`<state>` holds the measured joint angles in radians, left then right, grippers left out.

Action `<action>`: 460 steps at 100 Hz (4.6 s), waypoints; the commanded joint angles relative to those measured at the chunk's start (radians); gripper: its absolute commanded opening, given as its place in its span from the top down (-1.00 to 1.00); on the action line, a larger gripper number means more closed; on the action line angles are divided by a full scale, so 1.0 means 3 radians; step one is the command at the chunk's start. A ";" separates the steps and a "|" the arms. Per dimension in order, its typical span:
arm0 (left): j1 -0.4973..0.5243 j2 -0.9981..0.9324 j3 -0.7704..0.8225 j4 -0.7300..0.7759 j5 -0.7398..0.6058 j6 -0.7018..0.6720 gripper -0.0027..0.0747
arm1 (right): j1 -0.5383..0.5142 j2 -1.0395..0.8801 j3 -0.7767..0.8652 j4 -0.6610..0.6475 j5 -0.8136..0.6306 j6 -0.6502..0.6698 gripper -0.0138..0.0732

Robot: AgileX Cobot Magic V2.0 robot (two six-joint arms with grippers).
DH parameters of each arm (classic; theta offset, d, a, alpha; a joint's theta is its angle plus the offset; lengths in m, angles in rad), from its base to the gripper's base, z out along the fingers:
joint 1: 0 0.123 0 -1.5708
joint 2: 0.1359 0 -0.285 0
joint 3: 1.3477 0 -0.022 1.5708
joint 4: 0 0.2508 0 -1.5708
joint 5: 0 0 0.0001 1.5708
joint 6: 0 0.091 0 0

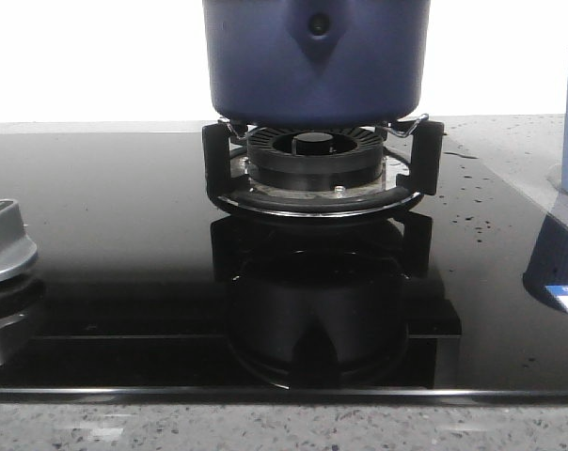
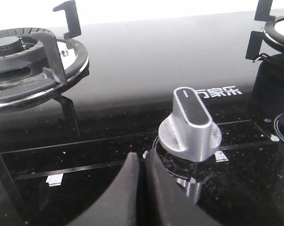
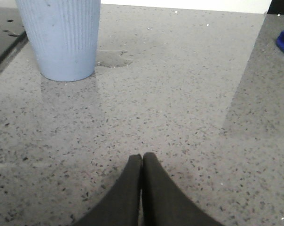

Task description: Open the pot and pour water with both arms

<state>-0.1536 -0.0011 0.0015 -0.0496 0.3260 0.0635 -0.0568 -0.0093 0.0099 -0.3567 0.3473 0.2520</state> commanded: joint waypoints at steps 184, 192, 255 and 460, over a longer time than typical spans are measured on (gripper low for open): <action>-0.0218 0.2479 -0.1785 -0.4963 0.1565 0.3439 0.94 | 0.0137 0.1951 -0.2465 0.3608 0.1930 -0.2049 0.85; -0.0218 0.2776 -0.1935 -0.5320 0.1999 0.3956 0.94 | 0.0137 0.1951 -0.2465 0.3838 0.1845 -0.2531 0.85; -0.0236 0.4356 -0.3490 -0.5307 0.2400 0.5540 -0.25 | 0.0137 0.1951 -0.2465 0.3994 0.1059 -0.3336 -0.34; -0.0867 0.5980 -0.4812 -0.6017 0.2454 0.5606 -0.25 | 0.0137 0.1937 -0.2642 0.4043 0.1059 -0.3336 -0.83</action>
<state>-0.4030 1.8385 -1.4137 -1.7708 0.9916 1.7575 -0.0193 0.5651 -0.7481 0.8188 0.7150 -0.7388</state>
